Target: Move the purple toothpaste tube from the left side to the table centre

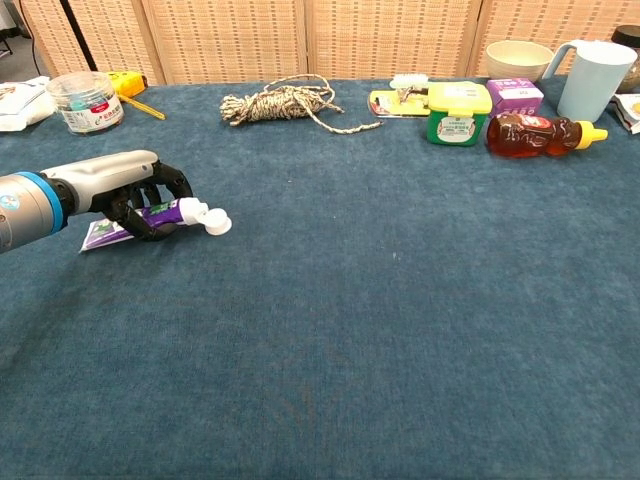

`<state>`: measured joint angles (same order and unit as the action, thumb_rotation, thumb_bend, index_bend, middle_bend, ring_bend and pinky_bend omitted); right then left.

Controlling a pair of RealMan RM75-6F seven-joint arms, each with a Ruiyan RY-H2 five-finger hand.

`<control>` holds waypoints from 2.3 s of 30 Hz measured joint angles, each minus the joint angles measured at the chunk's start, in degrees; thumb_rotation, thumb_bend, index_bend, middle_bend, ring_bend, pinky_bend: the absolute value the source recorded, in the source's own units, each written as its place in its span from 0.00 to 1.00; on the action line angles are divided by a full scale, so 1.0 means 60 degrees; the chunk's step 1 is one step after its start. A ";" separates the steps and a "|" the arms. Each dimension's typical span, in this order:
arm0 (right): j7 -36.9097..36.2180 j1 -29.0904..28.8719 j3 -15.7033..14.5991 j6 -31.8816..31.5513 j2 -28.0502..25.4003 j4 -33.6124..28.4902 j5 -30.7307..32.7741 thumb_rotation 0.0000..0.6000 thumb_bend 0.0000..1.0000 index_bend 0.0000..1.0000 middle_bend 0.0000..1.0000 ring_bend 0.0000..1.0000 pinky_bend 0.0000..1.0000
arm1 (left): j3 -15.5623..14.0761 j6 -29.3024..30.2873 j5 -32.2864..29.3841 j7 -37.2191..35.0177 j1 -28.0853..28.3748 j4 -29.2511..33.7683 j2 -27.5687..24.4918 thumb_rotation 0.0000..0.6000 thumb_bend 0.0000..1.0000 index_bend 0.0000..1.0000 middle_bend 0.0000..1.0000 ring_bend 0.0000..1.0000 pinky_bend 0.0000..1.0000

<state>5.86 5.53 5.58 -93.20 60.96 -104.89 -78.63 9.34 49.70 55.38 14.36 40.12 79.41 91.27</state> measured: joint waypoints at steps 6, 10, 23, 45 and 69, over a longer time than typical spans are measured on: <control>0.0046 -0.0144 0.0048 0.0146 -0.0018 -0.0063 -0.0099 1.00 0.00 0.02 0.00 0.00 0.00 | 0.0014 -0.0184 0.0418 -0.0147 0.0104 0.0491 -0.0599 1.00 0.73 0.46 0.37 0.41 0.44; 0.0051 -0.0241 0.0082 0.0216 -0.0069 -0.0121 -0.0217 1.00 0.00 0.02 0.00 0.00 0.00 | 0.0024 -0.0451 0.0965 -0.0268 0.0281 0.0994 -0.1288 1.00 0.78 0.46 0.37 0.41 0.44; -0.0278 -0.0744 0.0166 0.0571 -0.0039 -0.0249 -0.0876 1.00 0.00 0.02 0.00 0.00 0.00 | 0.0155 -0.0732 0.2530 -0.1516 0.0577 0.2619 -0.2835 1.00 0.80 0.46 0.37 0.41 0.46; -0.1324 -0.2378 0.0536 0.1778 0.1356 0.0111 -0.1603 1.00 0.00 0.00 0.00 0.00 0.00 | 0.0970 -0.2367 0.2038 -0.2596 0.2332 0.4602 -0.4184 1.00 0.79 0.46 0.37 0.42 0.46; -0.1078 -0.3484 0.0760 0.2438 0.3133 0.0922 -0.1299 1.00 0.00 0.00 0.00 0.00 0.00 | 0.0822 -0.2143 -0.1479 -0.1111 0.4383 0.4696 -0.3544 1.00 0.78 0.46 0.37 0.43 0.46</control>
<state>-0.61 -15.38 10.14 -78.57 79.76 -99.36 -86.42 14.27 36.84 46.50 7.69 66.41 107.58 70.01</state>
